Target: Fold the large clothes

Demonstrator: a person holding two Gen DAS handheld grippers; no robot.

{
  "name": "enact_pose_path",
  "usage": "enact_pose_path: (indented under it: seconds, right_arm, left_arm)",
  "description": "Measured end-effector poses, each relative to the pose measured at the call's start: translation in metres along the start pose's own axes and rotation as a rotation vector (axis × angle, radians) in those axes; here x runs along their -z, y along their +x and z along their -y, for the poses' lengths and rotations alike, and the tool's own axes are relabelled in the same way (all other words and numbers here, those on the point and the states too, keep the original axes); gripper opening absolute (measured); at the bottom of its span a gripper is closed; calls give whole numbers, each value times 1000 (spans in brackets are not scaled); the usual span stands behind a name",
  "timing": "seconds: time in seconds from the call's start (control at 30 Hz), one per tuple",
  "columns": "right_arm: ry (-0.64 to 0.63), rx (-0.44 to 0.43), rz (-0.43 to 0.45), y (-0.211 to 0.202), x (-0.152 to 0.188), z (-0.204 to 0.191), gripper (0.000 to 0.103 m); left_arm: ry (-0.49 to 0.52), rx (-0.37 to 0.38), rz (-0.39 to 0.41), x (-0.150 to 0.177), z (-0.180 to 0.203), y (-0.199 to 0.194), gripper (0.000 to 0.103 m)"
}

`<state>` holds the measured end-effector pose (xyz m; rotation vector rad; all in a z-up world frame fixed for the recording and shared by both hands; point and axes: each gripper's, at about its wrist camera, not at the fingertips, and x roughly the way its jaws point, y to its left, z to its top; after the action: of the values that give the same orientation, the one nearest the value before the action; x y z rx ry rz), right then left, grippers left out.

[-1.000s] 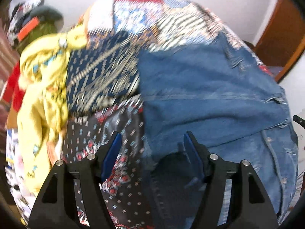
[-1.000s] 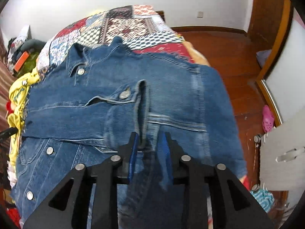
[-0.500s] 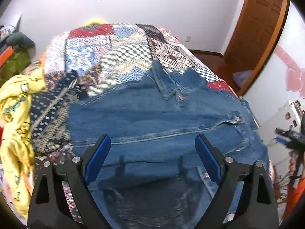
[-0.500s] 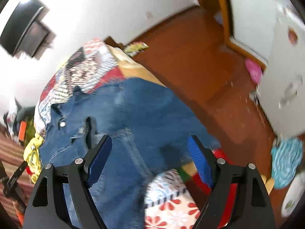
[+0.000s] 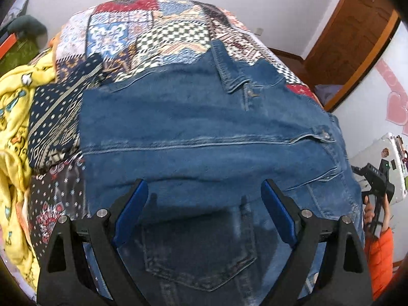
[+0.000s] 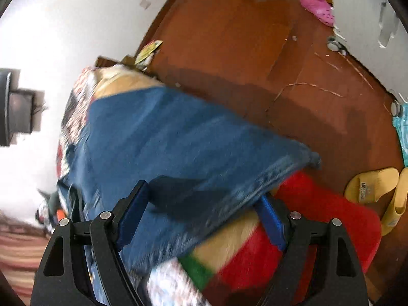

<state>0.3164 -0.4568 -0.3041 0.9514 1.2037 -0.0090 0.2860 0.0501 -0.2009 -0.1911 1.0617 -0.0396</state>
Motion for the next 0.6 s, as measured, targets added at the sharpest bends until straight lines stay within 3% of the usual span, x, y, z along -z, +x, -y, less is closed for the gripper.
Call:
enact_pose_path:
  seconds: [0.1, 0.17, 0.27, 0.43, 0.6]
  right_arm:
    - [23, 60, 49, 6, -9, -3, 69]
    - [7, 117, 92, 4, -12, -9, 44]
    - [-29, 158, 131, -3, -15, -25, 16]
    - [-168, 165, 263, -42, -11, -67, 9]
    - [-379, 94, 368, -86, 7, -143, 8]
  left_arm:
    - [-28, -9, -11, 5, -9, 2, 90]
    - [-50, -4, -18, 8, -14, 2, 90]
    - [-60, 7, -13, 10, -18, -3, 90]
    - [-6, -18, 24, 12, -13, -16, 90]
    - [60, -10, 68, 16, 0, -34, 90]
